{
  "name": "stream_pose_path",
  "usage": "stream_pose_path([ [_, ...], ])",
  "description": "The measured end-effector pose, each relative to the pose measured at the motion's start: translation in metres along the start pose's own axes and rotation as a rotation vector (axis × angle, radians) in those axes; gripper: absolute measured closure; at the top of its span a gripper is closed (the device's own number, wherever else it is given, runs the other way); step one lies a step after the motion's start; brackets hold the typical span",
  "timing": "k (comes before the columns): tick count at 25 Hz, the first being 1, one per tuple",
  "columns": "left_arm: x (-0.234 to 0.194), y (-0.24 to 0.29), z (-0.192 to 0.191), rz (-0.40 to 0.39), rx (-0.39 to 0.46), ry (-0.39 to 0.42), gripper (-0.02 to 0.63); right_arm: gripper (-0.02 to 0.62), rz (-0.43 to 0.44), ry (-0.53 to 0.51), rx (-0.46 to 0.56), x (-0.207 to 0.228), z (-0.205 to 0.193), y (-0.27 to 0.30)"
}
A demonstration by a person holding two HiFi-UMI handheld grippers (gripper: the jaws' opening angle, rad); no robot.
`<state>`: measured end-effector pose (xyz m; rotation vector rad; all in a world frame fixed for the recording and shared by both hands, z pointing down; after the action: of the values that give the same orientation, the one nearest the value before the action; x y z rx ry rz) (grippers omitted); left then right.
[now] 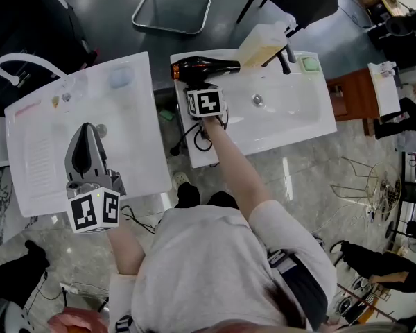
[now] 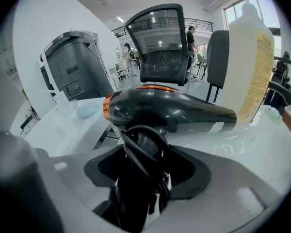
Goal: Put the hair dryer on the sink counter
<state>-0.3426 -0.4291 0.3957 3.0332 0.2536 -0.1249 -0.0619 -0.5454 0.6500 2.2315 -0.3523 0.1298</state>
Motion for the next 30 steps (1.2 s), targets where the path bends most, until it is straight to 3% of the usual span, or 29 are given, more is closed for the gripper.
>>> stream_pose_path([
  [12,0.028,0.000,0.005,-0.042,0.016,0.012,0.598,0.338,0.087,0.031,0.185,-0.001,0.006,-0.041],
  [19,0.064,-0.007,0.016,-0.073,0.049,0.026,0.598,0.584,0.071,-0.024,0.326,0.008,0.018,-0.098],
  [30,0.120,-0.031,0.032,-0.113,0.096,0.035,0.598,0.584,0.120,-0.131,0.502,0.007,0.021,-0.196],
])
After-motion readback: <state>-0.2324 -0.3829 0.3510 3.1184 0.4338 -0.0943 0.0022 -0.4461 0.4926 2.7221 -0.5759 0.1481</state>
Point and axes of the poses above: the fingertips, and each gripper's own axes: y forward along the fingers, x to its right, z out of its top, the point moved 2 cm from there along -y, backward along the fingers, and after that the axes turned 6 degrees about z, right-handed, at the moved point
